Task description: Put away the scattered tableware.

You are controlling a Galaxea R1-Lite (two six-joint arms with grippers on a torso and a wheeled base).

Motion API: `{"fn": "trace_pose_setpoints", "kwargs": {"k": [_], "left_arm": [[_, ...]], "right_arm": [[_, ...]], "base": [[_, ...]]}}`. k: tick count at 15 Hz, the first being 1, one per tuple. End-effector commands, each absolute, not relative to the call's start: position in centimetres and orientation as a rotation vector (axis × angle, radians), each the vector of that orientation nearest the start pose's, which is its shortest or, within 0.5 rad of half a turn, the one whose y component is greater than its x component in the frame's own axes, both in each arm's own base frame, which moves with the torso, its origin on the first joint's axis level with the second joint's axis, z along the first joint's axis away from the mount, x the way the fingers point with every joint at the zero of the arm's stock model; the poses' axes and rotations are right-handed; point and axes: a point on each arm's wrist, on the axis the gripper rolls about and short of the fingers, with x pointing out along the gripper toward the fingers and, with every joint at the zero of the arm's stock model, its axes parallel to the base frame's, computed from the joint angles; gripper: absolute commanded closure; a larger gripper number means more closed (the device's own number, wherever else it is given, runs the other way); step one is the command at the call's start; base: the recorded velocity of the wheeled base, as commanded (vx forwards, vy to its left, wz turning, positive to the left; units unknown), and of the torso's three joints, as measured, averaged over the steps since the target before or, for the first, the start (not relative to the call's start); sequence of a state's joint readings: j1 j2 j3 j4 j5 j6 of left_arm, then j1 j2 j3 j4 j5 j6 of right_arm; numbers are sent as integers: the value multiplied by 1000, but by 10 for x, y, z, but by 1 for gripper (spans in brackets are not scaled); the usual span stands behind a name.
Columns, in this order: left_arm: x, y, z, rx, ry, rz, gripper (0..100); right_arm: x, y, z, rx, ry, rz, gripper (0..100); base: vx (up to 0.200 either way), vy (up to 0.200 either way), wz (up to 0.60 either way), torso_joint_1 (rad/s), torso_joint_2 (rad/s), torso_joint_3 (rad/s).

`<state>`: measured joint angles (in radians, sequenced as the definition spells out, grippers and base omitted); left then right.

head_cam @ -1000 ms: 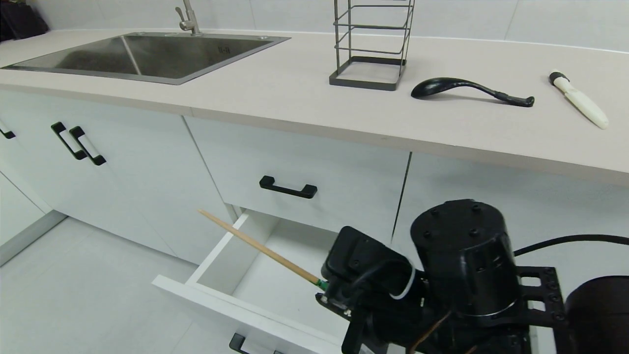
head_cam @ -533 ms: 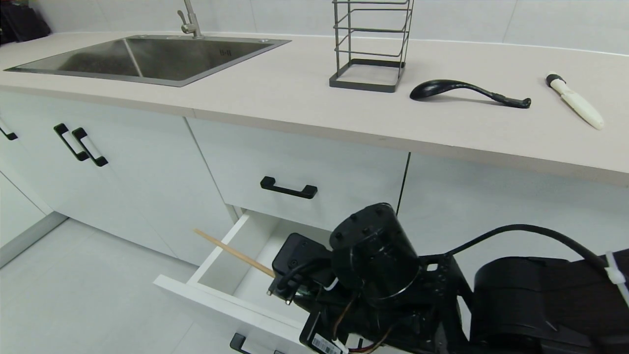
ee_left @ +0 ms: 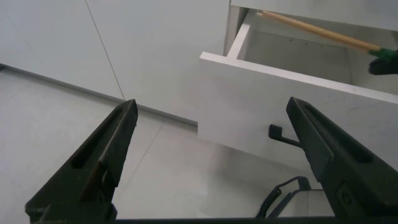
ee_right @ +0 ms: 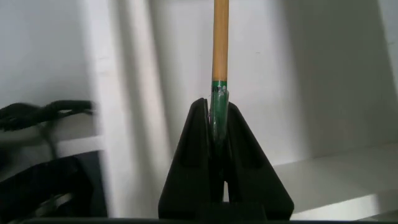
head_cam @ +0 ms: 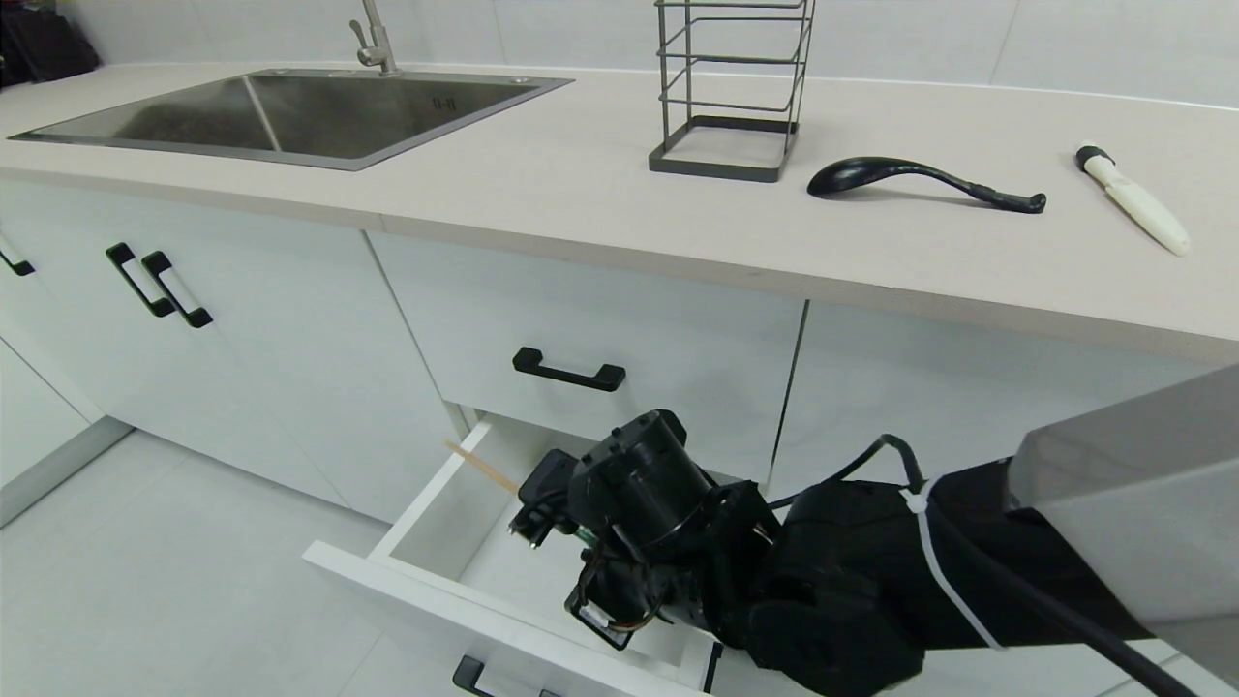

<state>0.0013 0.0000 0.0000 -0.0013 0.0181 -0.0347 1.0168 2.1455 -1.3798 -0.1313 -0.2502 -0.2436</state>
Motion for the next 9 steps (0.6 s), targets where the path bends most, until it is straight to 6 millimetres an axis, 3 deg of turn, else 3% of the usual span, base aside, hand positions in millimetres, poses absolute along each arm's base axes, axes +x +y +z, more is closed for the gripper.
{"fn": "trace_pose_setpoints", "kwargs": {"k": [1, 4, 9], "left_arm": [[-23, 0, 76, -35, -2, 20, 0], [-23, 0, 76, -35, -2, 20, 0], [-23, 0, 76, -35, -2, 20, 0]], "right_arm": [[249, 360, 110, -620, 453, 749, 100], [267, 356, 116, -593, 434, 706, 100], [275, 355, 95, -645, 477, 704, 100]], "base": [[0, 0, 0, 0, 0, 0], [0, 0, 0, 0, 0, 0], [0, 0, 0, 0, 0, 0]]}}
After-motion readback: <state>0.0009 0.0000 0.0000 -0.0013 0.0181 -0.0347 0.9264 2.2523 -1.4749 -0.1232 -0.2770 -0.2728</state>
